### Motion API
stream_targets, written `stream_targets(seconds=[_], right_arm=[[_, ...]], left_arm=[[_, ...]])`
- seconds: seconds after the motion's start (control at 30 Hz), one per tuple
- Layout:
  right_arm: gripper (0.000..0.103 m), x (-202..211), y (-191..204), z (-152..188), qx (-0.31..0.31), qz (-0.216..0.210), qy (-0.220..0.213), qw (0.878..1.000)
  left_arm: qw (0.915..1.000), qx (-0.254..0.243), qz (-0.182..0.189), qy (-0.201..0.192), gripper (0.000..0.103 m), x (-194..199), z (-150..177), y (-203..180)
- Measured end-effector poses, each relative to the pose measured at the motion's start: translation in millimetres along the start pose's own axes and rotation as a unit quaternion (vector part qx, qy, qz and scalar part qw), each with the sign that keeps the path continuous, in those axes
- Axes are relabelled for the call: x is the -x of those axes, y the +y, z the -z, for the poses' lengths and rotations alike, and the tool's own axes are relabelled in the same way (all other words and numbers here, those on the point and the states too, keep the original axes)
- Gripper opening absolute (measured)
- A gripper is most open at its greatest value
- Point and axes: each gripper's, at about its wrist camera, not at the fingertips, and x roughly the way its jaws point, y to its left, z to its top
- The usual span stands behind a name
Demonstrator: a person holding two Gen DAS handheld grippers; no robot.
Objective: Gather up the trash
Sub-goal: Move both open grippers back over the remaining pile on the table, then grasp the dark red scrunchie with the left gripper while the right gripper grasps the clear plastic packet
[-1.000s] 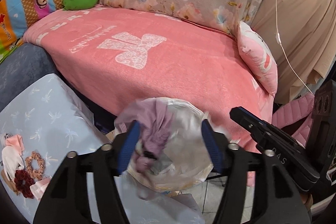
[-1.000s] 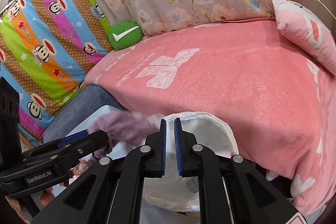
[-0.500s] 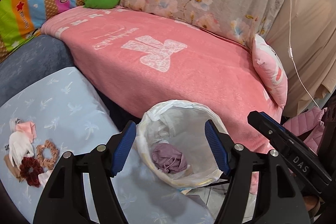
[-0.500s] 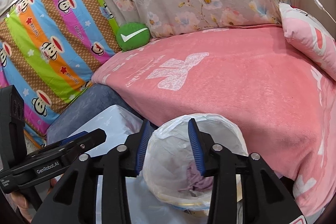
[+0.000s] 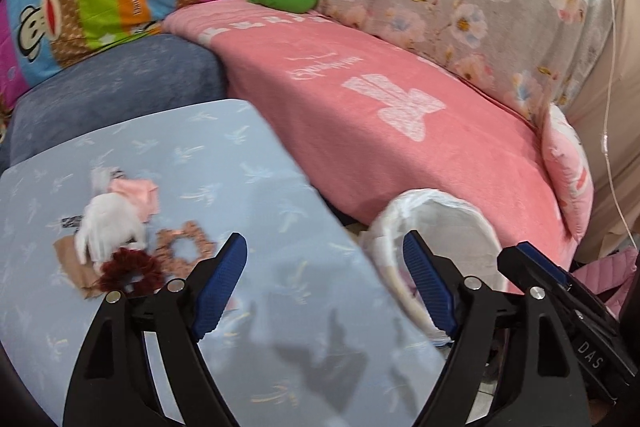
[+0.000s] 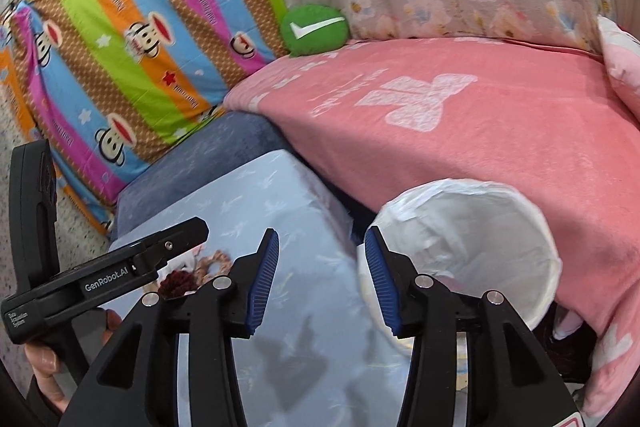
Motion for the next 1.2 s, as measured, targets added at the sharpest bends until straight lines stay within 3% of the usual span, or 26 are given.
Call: stream_targets(seconds=[0.17, 0.27, 0.63, 1.03, 1.2], right_arm=[[0.051, -19.0, 36.6, 15.8, 0.017, -0.016, 0.022, 0.999], [0.052, -31.8, 55.9, 25.8, 0.026, -0.023, 0.038, 0.999], [0.055, -89.7, 116.5, 62.7, 0.059, -0.035, 0.095, 0.993], [0.055, -150.6, 155.5, 85.1, 0.091, -0.034, 0.147, 0.984], [0.055, -168.4, 156.7, 91.0, 0.092, -0.026, 0.162, 0.982]], left_arm=[[0.9989, 0.027, -0.036, 0.011, 0.078, 2.3, 11.5, 41.8], [0.9972, 0.045, -0.059, 0.011, 0.085, 4.7, 18.4, 64.4], [0.9874, 0.089, -0.125, 0.041, 0.086, -4.8, 40.3, 143.1], [0.9807, 0.122, -0.129, 0.082, 0.084, -31.6, 51.7, 184.8], [0.9791, 0.125, -0.120, 0.107, 0.068, -47.9, 52.6, 189.2]])
